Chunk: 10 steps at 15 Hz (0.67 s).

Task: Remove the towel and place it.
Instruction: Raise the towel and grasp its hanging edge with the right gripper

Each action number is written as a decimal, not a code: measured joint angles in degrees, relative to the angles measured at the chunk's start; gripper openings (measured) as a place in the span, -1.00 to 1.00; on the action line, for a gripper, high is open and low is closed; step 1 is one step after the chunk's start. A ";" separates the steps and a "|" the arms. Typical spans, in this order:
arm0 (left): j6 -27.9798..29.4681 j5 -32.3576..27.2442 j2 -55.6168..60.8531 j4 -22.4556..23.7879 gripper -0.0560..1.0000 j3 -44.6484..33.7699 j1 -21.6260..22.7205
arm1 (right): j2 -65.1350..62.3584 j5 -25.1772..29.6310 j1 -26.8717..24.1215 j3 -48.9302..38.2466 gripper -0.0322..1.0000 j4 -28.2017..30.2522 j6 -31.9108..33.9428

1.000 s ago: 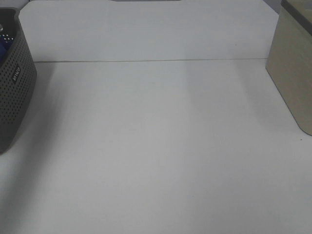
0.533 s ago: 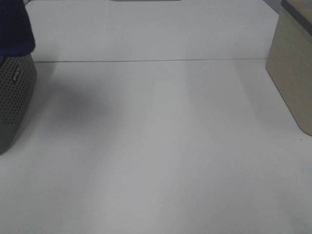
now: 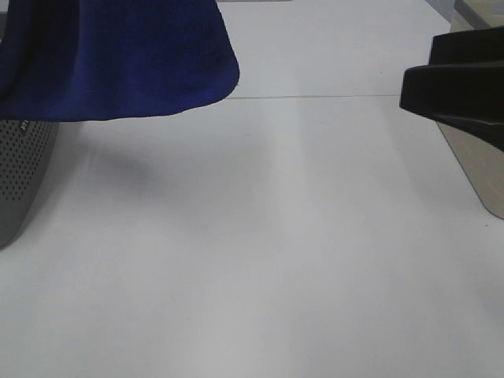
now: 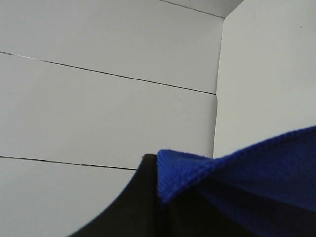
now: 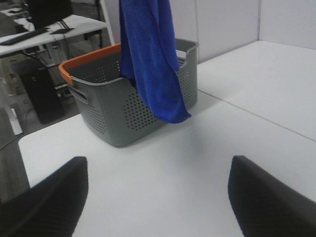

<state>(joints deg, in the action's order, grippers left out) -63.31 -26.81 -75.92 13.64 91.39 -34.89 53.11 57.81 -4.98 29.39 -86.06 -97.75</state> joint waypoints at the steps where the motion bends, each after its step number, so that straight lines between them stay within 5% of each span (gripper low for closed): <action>1: 0.00 0.00 0.00 0.00 -0.89 0.00 -0.63 | 4.81 2.52 0.00 0.00 0.54 -3.50 -6.25; 3: 0.00 0.00 0.00 0.00 -0.89 0.00 -2.12 | 15.47 4.93 1.95 1.66 0.54 -9.00 -15.47; 5: 0.00 0.00 0.00 0.00 -0.89 0.00 -3.44 | 24.12 2.35 11.06 6.53 0.54 -11.57 -20.28; 10: 0.00 0.00 0.00 -1.38 -0.89 0.00 -3.78 | 37.53 -6.36 23.95 20.17 0.54 -12.95 -20.45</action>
<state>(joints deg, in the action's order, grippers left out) -63.31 -26.81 -75.92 12.26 91.39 -38.67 90.64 51.45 18.96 49.56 -99.01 -118.20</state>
